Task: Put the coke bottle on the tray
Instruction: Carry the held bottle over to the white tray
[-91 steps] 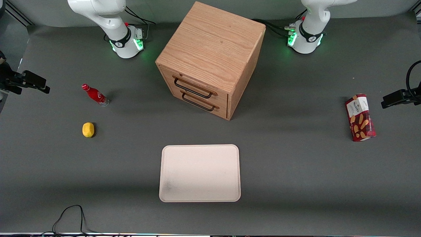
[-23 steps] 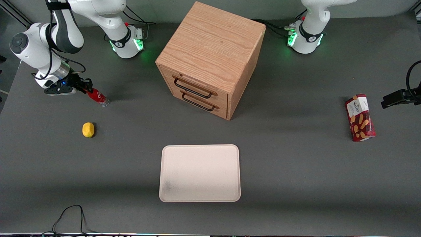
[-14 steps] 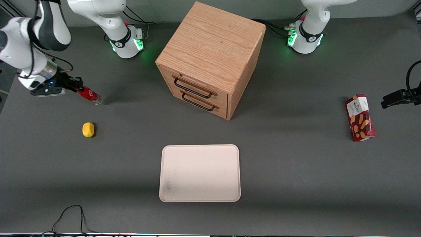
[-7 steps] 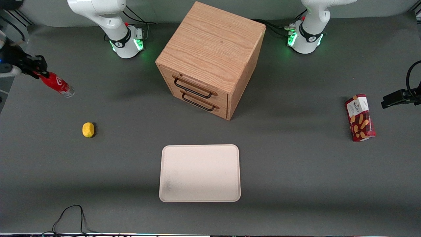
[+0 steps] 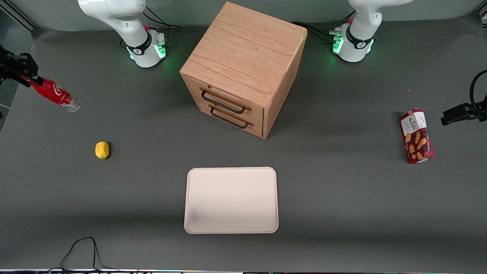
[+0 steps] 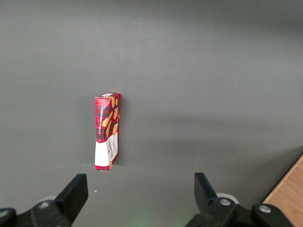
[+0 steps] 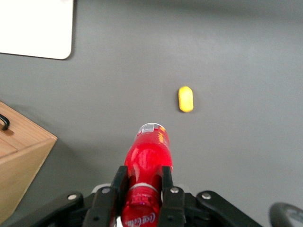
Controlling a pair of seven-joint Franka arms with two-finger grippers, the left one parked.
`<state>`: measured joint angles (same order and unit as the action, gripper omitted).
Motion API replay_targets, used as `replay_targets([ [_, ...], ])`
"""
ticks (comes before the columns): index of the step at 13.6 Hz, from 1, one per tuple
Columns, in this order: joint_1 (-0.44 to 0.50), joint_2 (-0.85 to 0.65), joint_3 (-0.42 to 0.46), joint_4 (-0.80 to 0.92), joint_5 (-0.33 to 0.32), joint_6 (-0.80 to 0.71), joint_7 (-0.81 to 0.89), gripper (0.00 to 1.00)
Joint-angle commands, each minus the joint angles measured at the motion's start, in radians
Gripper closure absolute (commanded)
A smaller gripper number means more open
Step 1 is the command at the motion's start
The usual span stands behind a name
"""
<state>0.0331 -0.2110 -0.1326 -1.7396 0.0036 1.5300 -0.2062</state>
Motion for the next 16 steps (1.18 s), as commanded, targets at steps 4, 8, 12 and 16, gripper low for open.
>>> replay_targets([
  [4,0.149,0.356,-0.005,0.418,0.07,-0.036,0.011,1.0],
  [8,0.278,0.62,-0.019,0.708,0.084,-0.034,0.101,1.0],
  [12,0.379,0.789,-0.03,0.868,0.082,-0.019,0.284,1.0],
  [16,0.43,0.886,-0.027,0.942,0.082,0.033,0.41,1.0],
])
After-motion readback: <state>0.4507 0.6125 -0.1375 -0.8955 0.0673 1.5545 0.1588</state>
